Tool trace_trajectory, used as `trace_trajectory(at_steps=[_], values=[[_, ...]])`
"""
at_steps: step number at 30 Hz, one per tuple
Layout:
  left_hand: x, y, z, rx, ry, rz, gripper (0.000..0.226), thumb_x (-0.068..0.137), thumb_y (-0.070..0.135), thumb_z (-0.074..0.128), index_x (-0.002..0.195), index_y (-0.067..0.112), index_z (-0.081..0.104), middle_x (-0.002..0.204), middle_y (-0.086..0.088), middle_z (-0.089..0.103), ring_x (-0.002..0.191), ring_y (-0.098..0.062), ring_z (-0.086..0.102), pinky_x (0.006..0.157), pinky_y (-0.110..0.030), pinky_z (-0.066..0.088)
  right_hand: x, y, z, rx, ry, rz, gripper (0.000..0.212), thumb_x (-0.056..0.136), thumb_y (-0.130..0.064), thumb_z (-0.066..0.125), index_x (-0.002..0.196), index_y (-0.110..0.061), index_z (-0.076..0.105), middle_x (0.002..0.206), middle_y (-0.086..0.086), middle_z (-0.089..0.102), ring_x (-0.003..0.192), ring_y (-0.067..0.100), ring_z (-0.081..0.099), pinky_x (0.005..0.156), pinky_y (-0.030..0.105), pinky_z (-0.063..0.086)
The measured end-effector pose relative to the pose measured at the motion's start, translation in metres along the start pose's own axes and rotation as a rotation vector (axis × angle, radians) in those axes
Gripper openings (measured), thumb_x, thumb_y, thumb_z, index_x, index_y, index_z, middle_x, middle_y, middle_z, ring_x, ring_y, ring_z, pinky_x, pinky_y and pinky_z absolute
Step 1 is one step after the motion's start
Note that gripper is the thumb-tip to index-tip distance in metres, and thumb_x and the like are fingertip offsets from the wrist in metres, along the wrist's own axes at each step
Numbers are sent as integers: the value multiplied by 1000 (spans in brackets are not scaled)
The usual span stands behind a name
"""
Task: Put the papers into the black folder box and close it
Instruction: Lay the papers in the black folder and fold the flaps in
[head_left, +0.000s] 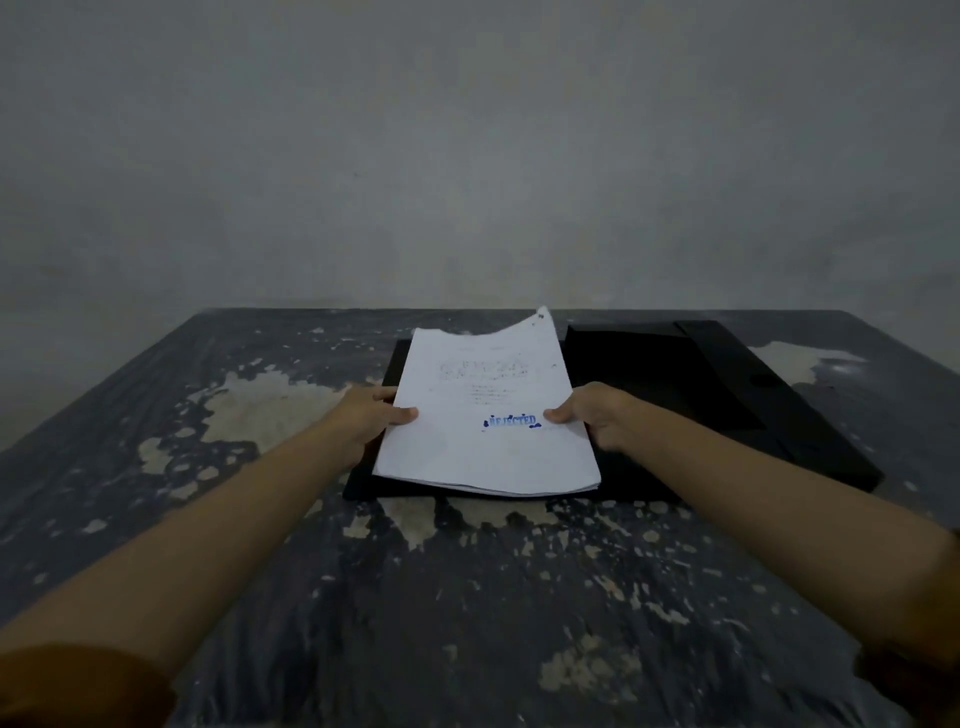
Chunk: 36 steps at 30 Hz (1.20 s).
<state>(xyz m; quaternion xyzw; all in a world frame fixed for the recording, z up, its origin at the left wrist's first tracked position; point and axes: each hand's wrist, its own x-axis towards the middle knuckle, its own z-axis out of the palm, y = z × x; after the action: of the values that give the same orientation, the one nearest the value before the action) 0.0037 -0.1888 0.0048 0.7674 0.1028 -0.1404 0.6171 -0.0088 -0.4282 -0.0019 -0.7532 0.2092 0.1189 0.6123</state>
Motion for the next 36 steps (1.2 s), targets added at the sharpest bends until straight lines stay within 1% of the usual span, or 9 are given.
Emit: trace_trajectory(at_steps=[4, 5, 8, 12, 18, 22, 26, 30, 36], values=[[1, -5, -3, -1, 32, -33, 52, 83, -8, 58, 133, -2, 49, 135, -20, 56, 120, -36, 55, 103, -42, 44, 0, -3, 4, -90, 55, -32, 14, 84, 12, 57, 97, 7, 58, 116, 25, 58, 83, 30, 60, 63, 33, 49], [3, -5, -4, -2, 40, -35, 52, 82, -8, 59, 133, -2, 49, 135, -21, 55, 121, -36, 55, 104, -43, 44, 1, -5, 3, -112, 77, -55, 21, 85, 12, 55, 104, 4, 56, 119, 25, 55, 85, 29, 58, 60, 31, 46], [6, -4, -7, -16, 57, -40, 53, 82, -7, 60, 134, -1, 49, 136, -21, 55, 122, -35, 54, 105, -44, 43, 6, -12, 2, -184, 100, -115, 53, 88, 12, 49, 139, 2, 39, 140, 22, 47, 123, 36, 50, 96, 40, 46], [5, -2, -1, -55, 63, -47, 53, 84, -8, 56, 135, 0, 47, 136, -20, 54, 122, -35, 54, 95, -37, 47, 10, -20, -5, -257, 96, -84, 36, 90, 0, 53, 125, 6, 56, 133, 21, 55, 115, 30, 54, 105, 42, 42], [3, 1, 15, -80, 59, -31, 49, 87, -10, 50, 135, 0, 46, 138, -18, 52, 125, -34, 51, 86, -31, 43, 13, -16, -18, -279, 89, -57, 35, 90, -8, 56, 122, 5, 56, 124, 19, 60, 97, 26, 52, 86, 36, 45], [4, 3, 25, -75, 35, -23, 48, 88, -9, 50, 134, 0, 47, 139, -18, 52, 122, -32, 53, 87, -30, 44, 16, -12, -31, -273, 94, -39, 7, 89, -9, 56, 85, -6, 60, 103, 13, 58, 88, 23, 50, 65, 27, 38], [7, 4, 35, -80, 10, -14, 46, 88, -9, 49, 133, 1, 49, 137, -18, 54, 112, -31, 55, 88, -31, 43, 18, -8, -44, -267, 89, -26, 16, 89, -7, 55, 73, -11, 57, 101, 12, 61, 77, 20, 53, 72, 29, 39], [10, 6, 45, -80, 0, -20, 46, 87, -9, 50, 132, 2, 50, 136, -17, 55, 115, -30, 56, 86, -32, 45, 19, -5, -56, -274, 98, -20, 15, 90, -8, 54, 75, -10, 57, 98, 12, 61, 78, 21, 54, 61, 26, 37], [11, 5, 52, -69, -36, -11, 50, 87, -9, 50, 135, 3, 47, 136, -17, 55, 117, -30, 56, 86, -32, 45, 19, -4, -69, -320, 82, 8, 22, 89, -4, 54, 69, -12, 50, 70, 5, 52, 58, 14, 43, 58, 24, 33]])
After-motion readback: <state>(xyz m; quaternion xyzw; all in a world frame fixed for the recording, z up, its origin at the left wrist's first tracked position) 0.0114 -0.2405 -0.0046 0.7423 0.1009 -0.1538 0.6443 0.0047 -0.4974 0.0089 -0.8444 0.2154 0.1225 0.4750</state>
